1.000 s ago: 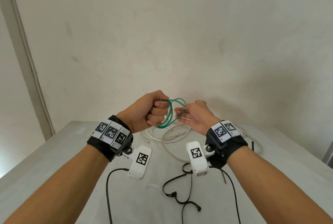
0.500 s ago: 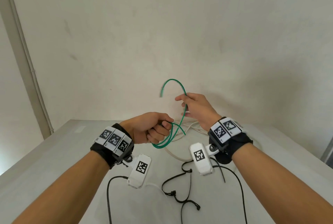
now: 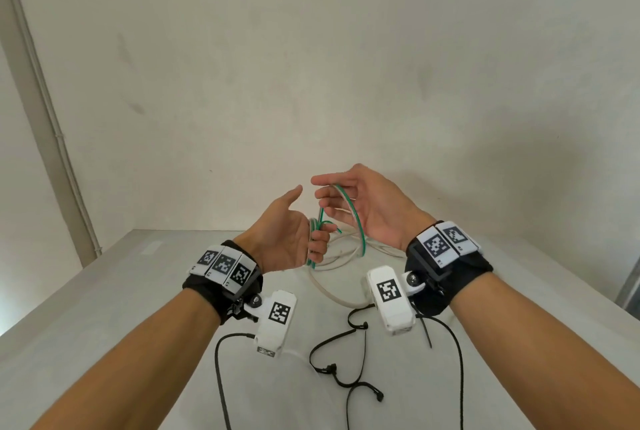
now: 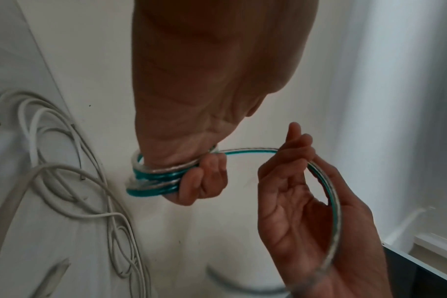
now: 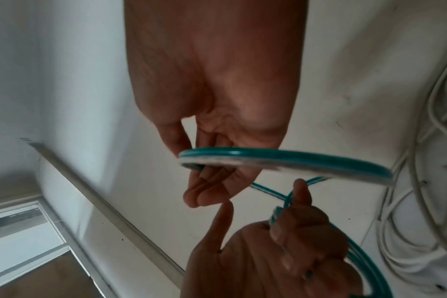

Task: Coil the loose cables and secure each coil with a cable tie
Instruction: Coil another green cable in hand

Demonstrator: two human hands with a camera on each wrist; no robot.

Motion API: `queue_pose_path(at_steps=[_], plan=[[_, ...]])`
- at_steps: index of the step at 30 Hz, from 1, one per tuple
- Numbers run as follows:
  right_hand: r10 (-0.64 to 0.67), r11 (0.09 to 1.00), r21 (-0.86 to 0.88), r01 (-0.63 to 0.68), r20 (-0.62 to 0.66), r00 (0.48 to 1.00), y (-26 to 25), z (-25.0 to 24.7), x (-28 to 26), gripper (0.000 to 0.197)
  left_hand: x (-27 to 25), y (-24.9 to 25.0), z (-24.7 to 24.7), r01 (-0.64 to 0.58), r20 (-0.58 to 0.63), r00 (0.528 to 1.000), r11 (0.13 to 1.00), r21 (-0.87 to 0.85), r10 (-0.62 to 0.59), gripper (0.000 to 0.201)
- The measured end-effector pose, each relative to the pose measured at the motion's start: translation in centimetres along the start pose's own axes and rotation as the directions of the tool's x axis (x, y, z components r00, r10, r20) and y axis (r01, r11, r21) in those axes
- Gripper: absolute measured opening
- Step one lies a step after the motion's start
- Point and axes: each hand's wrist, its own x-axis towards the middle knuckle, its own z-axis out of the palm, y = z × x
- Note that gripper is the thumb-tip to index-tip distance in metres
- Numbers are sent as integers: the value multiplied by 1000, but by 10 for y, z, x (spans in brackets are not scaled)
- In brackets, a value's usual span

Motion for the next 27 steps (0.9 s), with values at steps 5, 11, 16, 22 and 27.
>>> queue_pose_path(at_steps=[5,11,16,22,27], plan=[[27,973,-228,29,241,970,9,4,-8,20,3,8,13,-158,-23,987,987,3,158,66],[110,943,-333,-33,214,971,25,4,-11,20,4,21,16,-229,-146,965,970,-80,216,39],[184,847,-527,-71,166,969,30,-3,-12,27,4,27,13,-343,-249,920,929,-137,303,29],[47,515,-857,-29,-5,999,54,-10,2,30,-5,28,10,-304,-110,952,931,-203,286,31],[36,838,-542,-67,-67,997,55,-14,6,18,-15,30,11,-257,1,966,955,-149,260,30]])
